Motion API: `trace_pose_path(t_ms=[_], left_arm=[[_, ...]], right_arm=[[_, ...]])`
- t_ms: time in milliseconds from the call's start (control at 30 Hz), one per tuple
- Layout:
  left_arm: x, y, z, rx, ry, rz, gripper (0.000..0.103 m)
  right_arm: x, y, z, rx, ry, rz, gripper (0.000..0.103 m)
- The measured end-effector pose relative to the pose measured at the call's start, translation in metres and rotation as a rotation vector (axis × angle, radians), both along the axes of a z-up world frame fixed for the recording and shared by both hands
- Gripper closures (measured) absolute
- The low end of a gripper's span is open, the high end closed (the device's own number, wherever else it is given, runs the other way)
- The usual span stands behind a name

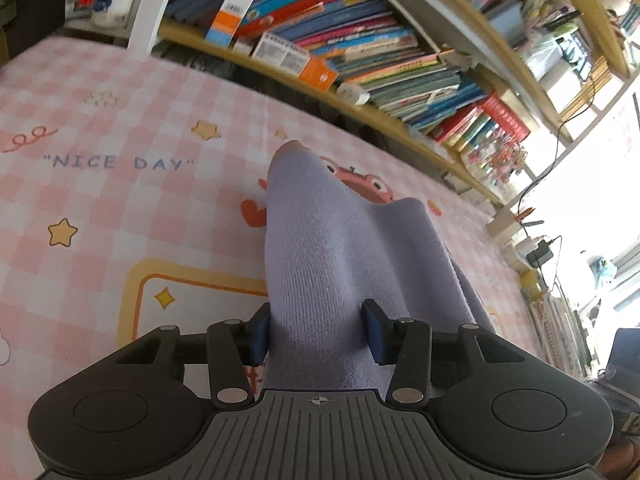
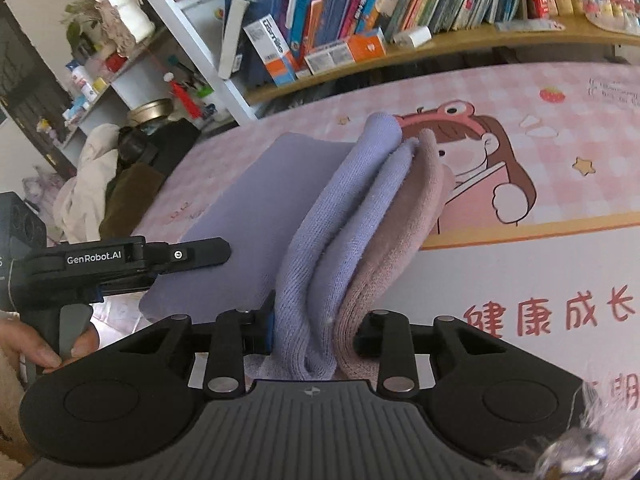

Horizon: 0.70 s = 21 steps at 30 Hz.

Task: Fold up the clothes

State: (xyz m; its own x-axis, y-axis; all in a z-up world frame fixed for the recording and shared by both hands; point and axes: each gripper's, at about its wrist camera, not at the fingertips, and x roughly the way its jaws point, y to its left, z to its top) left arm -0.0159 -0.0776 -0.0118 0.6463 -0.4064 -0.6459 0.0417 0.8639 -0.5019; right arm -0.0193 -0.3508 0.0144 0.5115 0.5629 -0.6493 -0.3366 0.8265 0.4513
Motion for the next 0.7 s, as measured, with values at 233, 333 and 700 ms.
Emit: trace_pose_path(t_ms=[233,333,700], left_arm=[[-0.012,-0.018,0.013,0.019,-0.042,0.021,0.058],[-0.015,-0.026,0.017,0.023,-0.051,0.032,0.058],[-0.03,-0.056,0.024,0.047,-0.071,0.078,0.058]], right_arm=[[-0.006,-0.012,0.007,-0.002,-0.043,0.02,0.074],[-0.008,-0.02,0.009,0.0,-0.054,0.028,0.074],[-0.011,-0.051,0.011,0.024,-0.072,0.073,0.074]])
